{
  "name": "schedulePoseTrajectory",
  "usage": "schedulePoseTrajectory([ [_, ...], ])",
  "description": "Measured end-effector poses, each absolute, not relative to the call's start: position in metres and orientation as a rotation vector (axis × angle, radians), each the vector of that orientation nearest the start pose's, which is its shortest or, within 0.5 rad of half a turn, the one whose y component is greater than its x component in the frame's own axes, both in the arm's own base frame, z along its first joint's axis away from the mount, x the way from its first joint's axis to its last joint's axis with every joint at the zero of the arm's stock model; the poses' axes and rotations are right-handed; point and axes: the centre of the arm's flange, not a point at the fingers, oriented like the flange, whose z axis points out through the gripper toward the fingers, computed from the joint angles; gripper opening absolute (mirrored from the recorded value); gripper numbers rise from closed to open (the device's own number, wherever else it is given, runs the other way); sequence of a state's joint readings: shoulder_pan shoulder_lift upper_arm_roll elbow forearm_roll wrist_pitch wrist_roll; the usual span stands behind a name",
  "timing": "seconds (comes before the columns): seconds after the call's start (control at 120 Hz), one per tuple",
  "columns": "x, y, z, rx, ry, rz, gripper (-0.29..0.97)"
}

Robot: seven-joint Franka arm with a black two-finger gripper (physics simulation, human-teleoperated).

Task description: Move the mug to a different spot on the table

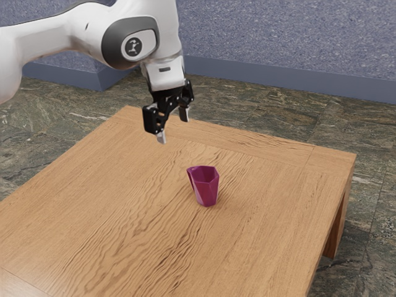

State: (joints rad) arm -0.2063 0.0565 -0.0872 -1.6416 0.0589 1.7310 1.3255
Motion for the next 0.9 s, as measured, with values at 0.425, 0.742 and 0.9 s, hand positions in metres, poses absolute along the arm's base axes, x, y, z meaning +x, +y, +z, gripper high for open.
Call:
schedulePoseTrajectory([
  [0.425, 0.593, -0.137, 0.508, -2.306, 2.060, 0.186, 0.68],
  [0.742, 0.642, -0.102, 0.444, -2.450, 2.101, 0.208, 0.68],
  [0.9, 0.666, -0.094, 0.414, -2.463, 2.186, 0.177, 0.68],
])
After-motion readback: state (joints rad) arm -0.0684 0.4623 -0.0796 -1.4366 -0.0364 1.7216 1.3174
